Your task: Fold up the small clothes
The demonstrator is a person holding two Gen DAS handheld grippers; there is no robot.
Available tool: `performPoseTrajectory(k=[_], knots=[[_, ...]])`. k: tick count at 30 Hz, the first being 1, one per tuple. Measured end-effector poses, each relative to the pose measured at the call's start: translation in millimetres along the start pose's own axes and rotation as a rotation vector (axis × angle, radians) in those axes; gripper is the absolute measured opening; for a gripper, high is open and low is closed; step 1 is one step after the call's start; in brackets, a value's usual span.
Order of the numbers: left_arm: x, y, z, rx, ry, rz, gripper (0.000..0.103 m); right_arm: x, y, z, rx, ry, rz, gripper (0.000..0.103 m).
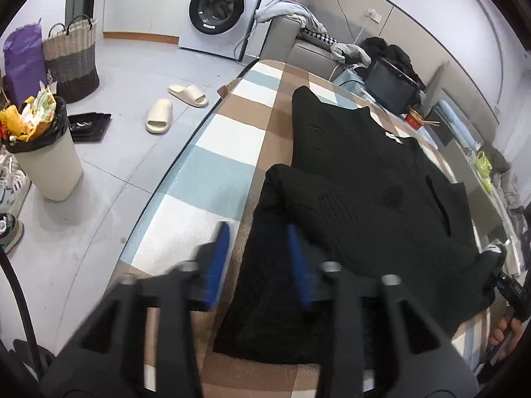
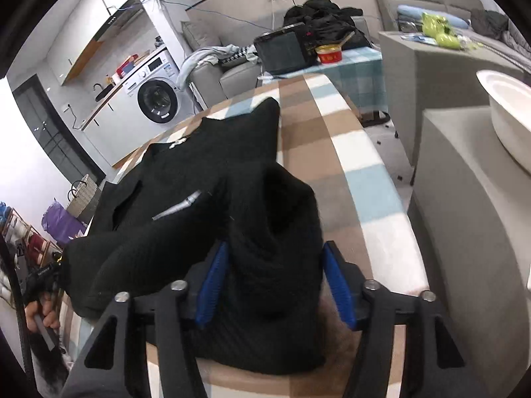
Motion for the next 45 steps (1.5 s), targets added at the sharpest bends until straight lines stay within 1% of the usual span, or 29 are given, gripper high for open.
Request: performPoseTrajectory(k=[3,6,7,9,10,11,13,16,20,27,29,30,32,35,37,39,42,45], knots=[[-6.1,5.7,-12.8,0.032,-0.007,-0.013,0.038,7.3,5.4,-12.9,0.034,-0.020,0.006,0.062],[-16.5,9.1,-23.5,0.051,-0.004,-0.041,0.038,18.7,9.1,-19.8,0.046,-0.014,0.057,0.061],[-19.5,10.4,-26.2,0.058,-0.005,-0.056,0.036,21.2,9.4,-20.9,0.045,-0.007,0.072,0.061],[-27.6,13.9,-31.4,0.079,0.007,-0.095,0.027,24.8,11.4,-22.6,0.050,0.002,0.100,0.056],[-31.2,15.5,-31.9,0.082,0.004,-0.117,0.025,24.7,11.0,-23.2,0.053,-0.006,0.098,0.046],[-35.4,17.2,-31.2,0.086,0.001,-0.140,0.023,23.5,12.2,-22.1,0.058,-0.014,0.098,0.040],[-43.2,22.6,-31.1,0.101,0.001,-0.181,0.021,20.8,13.9,-20.0,0.064,-0.023,0.096,0.033],[-51.5,32.0,-27.2,0.110,0.004,-0.205,0.021,16.6,16.1,-20.0,0.075,-0.046,0.073,0.031],[-55.8,46.4,-15.2,0.109,0.019,-0.214,0.021,16.3,22.5,-16.9,0.078,-0.034,0.092,0.031],[-44.5,67.3,12.7,0.119,0.033,-0.205,0.021,9.7,41.4,0.2,0.109,-0.037,0.096,0.031],[-40.7,69.6,19.2,0.115,0.025,-0.207,0.021,8.2,44.2,2.9,0.109,-0.033,0.102,0.031],[-38.1,70.6,22.7,0.114,0.024,-0.201,0.023,6.4,43.0,4.4,0.108,-0.023,0.102,0.033],[-31.9,67.8,30.5,0.108,0.017,-0.177,0.028,1.7,40.1,11.6,0.098,-0.015,0.081,0.043],[-20.7,61.6,48.8,0.071,0.009,-0.134,0.030,-5.5,32.1,27.3,0.059,-0.027,0.051,0.044],[-16.3,60.6,63.1,0.051,0.023,-0.120,0.035,-8.3,30.0,38.2,0.040,-0.044,0.035,0.047],[-13.6,62.2,74.3,0.043,0.042,-0.113,0.036,-8.0,28.4,45.1,0.032,-0.076,0.025,0.048],[-14.9,70.1,84.6,0.056,0.079,-0.104,0.036,-7.3,32.1,49.6,0.040,-0.119,-0.002,0.048],[-24.0,77.1,91.4,0.072,0.125,-0.127,0.036,-5.6,37.1,49.3,0.059,-0.120,0.000,0.048]])
Point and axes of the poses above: each gripper's, at about its wrist camera, not at the fingertips, and z roughly against the way its jaws point, x to its left, y to its underside, the point moved 9 cm from there along -z, roughly the way its jaws point, and after that the axes turned 5 degrees about y, right-handed, at the moved point
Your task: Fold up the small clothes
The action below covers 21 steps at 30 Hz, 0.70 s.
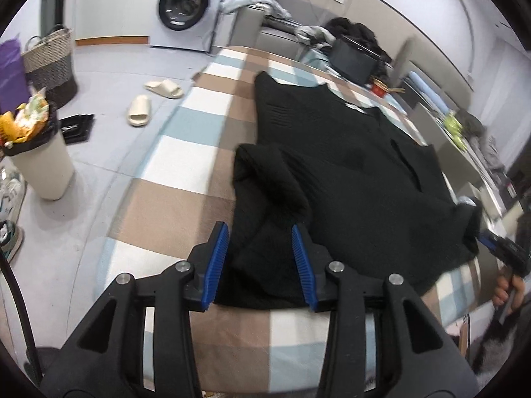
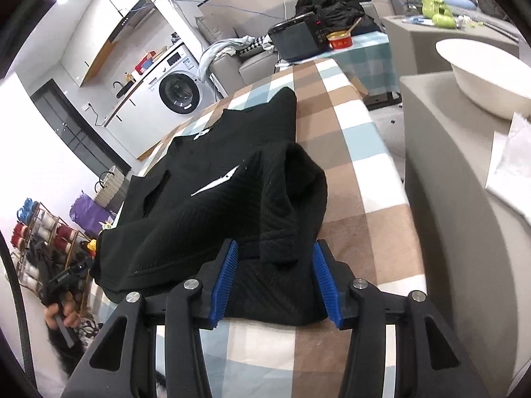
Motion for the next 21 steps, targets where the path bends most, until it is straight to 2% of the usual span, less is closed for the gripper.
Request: performPoseTrajectory(k=[2,4,6,8,9,10,11,12,16,19,21], knots=[[-6.1,0.9,4.0,-0.006,0.010,-0.019,0.037,0.5,2.5,1.9,0.002,-0.001,0.017,0.048],[-11.4,5.3,4.4,0.009,0.023,-0.027,0.044,2.6,5.0,3.0,0.009,-0.003,0.031,0.048],[-15.9,10.9,0.0,0.034,0.026,-0.043,0.044,4.6,6.7,4.1,0.014,0.003,0.045,0.048],[-13.9,12.1,-4.5,0.025,-0.033,-0.066,0.044,6.2,6.8,4.2,0.011,0.000,0.055,0.048],[-10.7,10.4,-7.5,0.016,-0.067,-0.063,0.036,7.2,7.5,4.0,0.010,-0.003,0.059,0.049],[-5.6,9.8,-7.7,0.003,-0.098,-0.052,0.013,7.6,7.9,2.8,0.013,-0.002,0.059,0.049],[-1.2,8.9,-5.7,-0.011,-0.113,-0.039,0.009,7.2,8.7,1.5,0.018,0.002,0.058,0.049],[-0.8,7.5,-0.9,-0.028,-0.096,-0.029,0.004,6.3,9.3,1.1,0.023,0.013,0.056,0.049],[-6.5,-5.3,36.1,-0.108,-0.026,-0.027,0.003,7.2,6.3,10.1,-0.003,-0.007,0.050,0.049],[-2.5,-10.2,45.3,-0.117,-0.004,0.012,0.003,10.2,7.7,10.4,0.008,-0.044,0.041,0.049],[2.3,-7.7,44.3,-0.095,0.024,0.050,0.003,13.3,12.5,6.5,0.040,-0.063,0.045,0.049]])
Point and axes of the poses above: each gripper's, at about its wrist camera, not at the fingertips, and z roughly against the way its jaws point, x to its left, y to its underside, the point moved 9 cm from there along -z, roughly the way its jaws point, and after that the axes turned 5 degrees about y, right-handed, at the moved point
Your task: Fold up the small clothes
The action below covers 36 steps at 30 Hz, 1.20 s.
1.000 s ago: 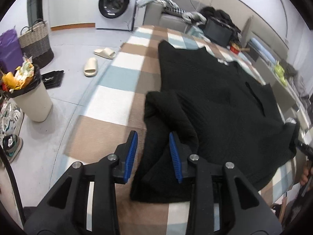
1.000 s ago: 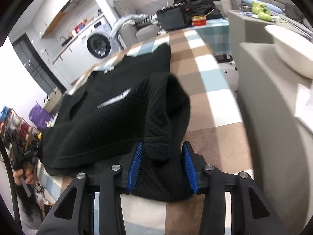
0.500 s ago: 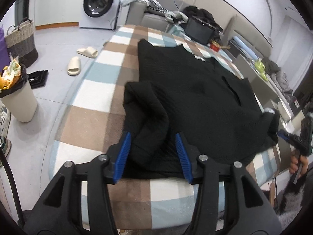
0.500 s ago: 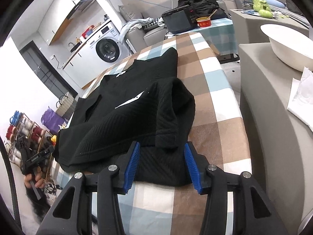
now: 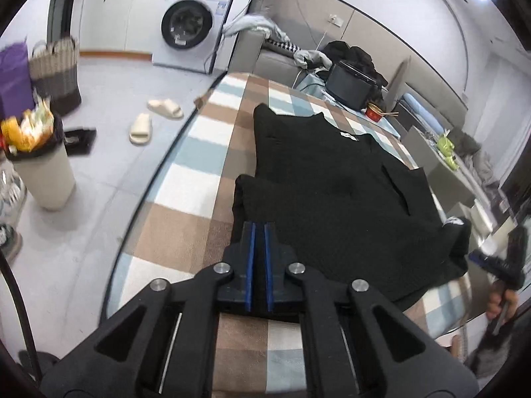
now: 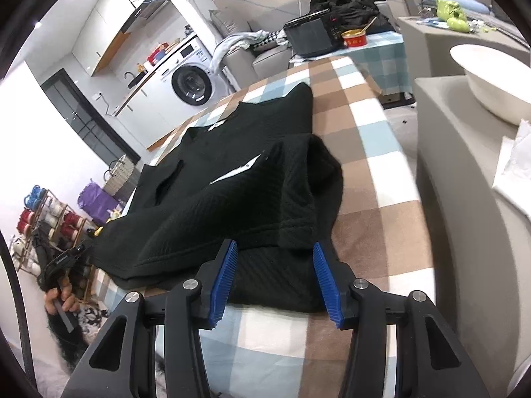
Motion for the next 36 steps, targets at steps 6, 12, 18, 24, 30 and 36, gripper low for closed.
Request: performPoseTrajectory(k=[6,12,18,24,30,36], knots=[[2.5,9.7,-18.7,0.053,0.001,0.009,0.003,-3.3,6.8,-11.8,0.034,-0.025,-0.027,0.056],[1.2,12.8,-36.9,0.072,-0.008,0.006,0.003,-20.5,-16.1,-3.8,-0.083,0.001,-0.095,0.056],[-1.3,15.3,-46.4,0.087,-0.020,-0.011,0.003,5.3,-27.6,-14.8,-0.105,-0.017,0.018,0.023],[-1.2,13.2,-46.4,0.079,-0.029,-0.016,0.003,12.3,-21.6,-24.7,-0.033,-0.017,0.031,0.024],[-4.0,12.9,-45.5,0.082,-0.053,-0.035,0.008,2.4,-20.3,-35.1,-0.006,-0.051,-0.037,0.045],[1.4,11.8,-45.9,0.088,-0.071,-0.027,0.011,-3.7,-31.8,-55.7,0.001,-0.042,-0.082,0.016]])
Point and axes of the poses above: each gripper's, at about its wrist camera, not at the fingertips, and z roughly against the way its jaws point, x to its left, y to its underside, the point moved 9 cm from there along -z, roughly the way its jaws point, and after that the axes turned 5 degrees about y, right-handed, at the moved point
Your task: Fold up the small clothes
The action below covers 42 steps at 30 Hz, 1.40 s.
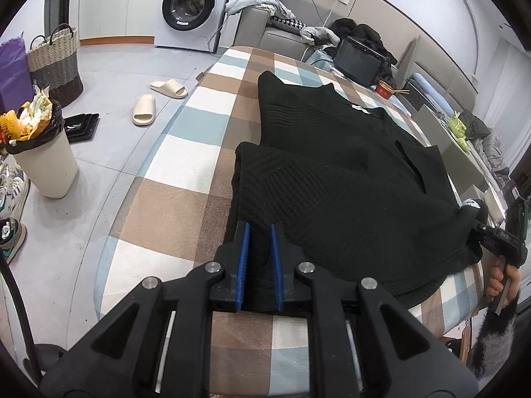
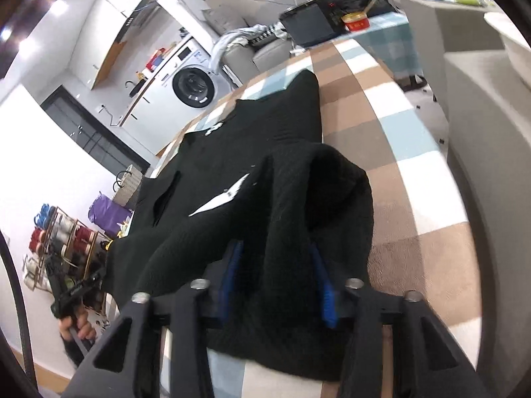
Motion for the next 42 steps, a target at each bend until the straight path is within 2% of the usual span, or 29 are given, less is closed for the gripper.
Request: performPoseTrajectory(k=[1,2,3,5,6,7,10,14,15,17,19,22,29,34,37,39,41,42], knots=[[1.9,-0.4,1.5,0.000,-0.006,0.000,0.014,2.7,-0.6,3.0,-0.009,-0.022,0.000,0.007],[4.3,-1.6,3.6,-0.003,-0.014,0.002,0.016,6.2,-0.8,8.7,-0.022,-0.063,-0.009,0.007],[6.7,-1.7,5.8,-0.006,-0.020,0.006,0.022,12.7,-0.6,20.9,-0.044,-0.147,-0.030,0.007],[12.6,-3.6,10.9,-0.015,-0.024,0.025,0.031,19.1,0.0,42.3,-0.081,-0.236,-0.054,0.006],[15.2,-4.6,13.3,-0.020,-0.017,0.040,0.039,20.7,-0.2,57.8,-0.118,-0.276,-0.066,0.006],[15.8,-4.7,14.7,-0.021,0.003,0.053,0.044,20.5,0.0,65.8,-0.135,-0.281,-0.065,0.006],[7.8,-0.8,13.1,0.002,0.056,0.031,0.044,12.4,2.9,80.6,-0.164,-0.234,-0.056,0.007],[-3.7,9.3,0.7,0.054,0.037,-0.039,0.044,7.7,8.7,72.9,-0.134,-0.215,-0.050,0.007],[-2.4,10.5,-3.4,0.062,0.022,-0.032,0.043,7.9,9.8,70.0,-0.124,-0.212,-0.048,0.007],[1.2,11.7,-8.9,0.065,0.019,0.000,0.033,8.9,12.5,65.2,-0.108,-0.215,-0.043,0.007],[2.8,10.6,-9.8,0.045,0.025,0.006,0.015,9.5,13.8,62.3,-0.100,-0.209,-0.041,0.007],[1.8,3.7,-4.2,-0.008,0.062,0.021,0.006,13.4,11.4,64.7,-0.118,-0.210,-0.036,0.007],[-1.7,-31.6,12.8,-0.104,0.138,0.092,0.005,28.4,-20.3,71.3,-0.201,-0.219,-0.036,0.007],[-9.0,-84.4,10.2,-0.152,0.166,0.093,0.004,35.6,-68.1,62.6,-0.242,-0.235,-0.090,0.007],[-7.2,-123.6,-7.7,-0.164,0.179,0.120,0.004,32.2,-101.3,48.1,-0.263,-0.215,-0.149,0.007],[-0.6,-147.9,-26.5,-0.161,0.184,0.167,0.004,20.1,-125.8,27.7,-0.255,-0.189,-0.231,0.007],[7.7,-165.6,-50.0,-0.137,0.190,0.214,0.005,6.4,-141.4,6.1,-0.231,-0.134,-0.286,0.010],[15.3,-175.1,-64.7,-0.127,0.186,0.245,0.006,-7.3,-149.0,-12.1,-0.196,-0.079,-0.318,0.014]])
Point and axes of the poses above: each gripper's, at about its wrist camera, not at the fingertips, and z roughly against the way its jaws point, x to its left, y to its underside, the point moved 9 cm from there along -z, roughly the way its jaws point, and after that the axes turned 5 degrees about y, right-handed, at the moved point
